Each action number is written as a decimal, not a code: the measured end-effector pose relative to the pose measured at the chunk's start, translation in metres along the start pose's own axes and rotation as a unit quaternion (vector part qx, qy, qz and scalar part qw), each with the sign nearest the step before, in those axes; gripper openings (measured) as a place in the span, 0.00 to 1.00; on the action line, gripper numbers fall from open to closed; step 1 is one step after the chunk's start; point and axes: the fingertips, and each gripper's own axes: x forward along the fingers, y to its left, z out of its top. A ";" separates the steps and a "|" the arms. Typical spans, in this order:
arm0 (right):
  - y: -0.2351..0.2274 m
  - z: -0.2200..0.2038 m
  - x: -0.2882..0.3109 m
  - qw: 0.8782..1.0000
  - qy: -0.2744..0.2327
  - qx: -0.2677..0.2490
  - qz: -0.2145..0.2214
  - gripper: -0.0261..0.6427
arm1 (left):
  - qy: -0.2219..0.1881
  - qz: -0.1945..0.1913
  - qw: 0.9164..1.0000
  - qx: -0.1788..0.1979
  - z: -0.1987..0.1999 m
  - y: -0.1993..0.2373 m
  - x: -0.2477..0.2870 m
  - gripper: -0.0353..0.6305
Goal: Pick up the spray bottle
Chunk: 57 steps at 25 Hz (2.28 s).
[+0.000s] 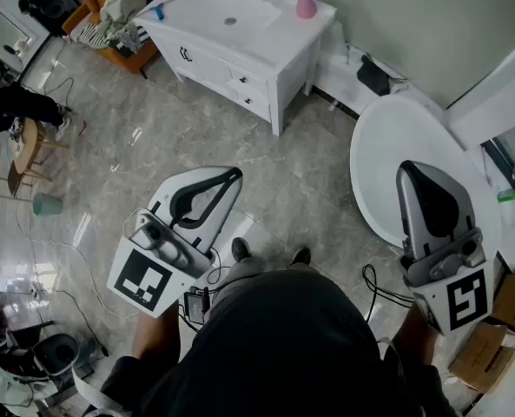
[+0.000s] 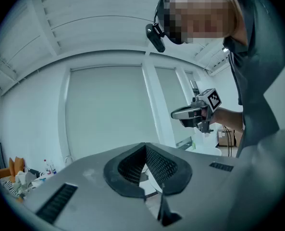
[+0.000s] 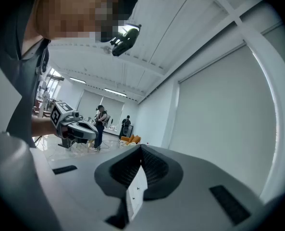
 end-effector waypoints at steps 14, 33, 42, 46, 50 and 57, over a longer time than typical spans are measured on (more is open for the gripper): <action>0.068 0.029 0.064 0.998 0.010 0.012 -0.059 0.05 | -0.018 -0.031 0.999 -0.008 -0.023 0.085 -0.068 0.06; 0.024 0.013 0.072 0.999 0.004 0.009 -0.051 0.05 | -0.020 -0.044 0.999 -0.004 -0.017 0.070 -0.007 0.06; -0.038 -0.012 0.043 1.000 -0.012 0.015 -0.017 0.05 | -0.002 -0.010 1.000 -0.002 -0.009 0.032 0.053 0.06; -0.056 -0.022 0.036 1.000 -0.020 0.011 -0.006 0.05 | 0.003 0.002 1.000 0.001 -0.009 0.020 0.075 0.06; -0.066 -0.028 0.031 0.999 -0.024 0.022 -0.003 0.05 | 0.023 -0.004 1.000 0.009 -0.011 0.007 0.085 0.06; -0.064 -0.037 0.043 0.999 -0.014 0.031 -0.014 0.05 | 0.032 -0.022 0.999 0.003 -0.021 0.016 0.088 0.06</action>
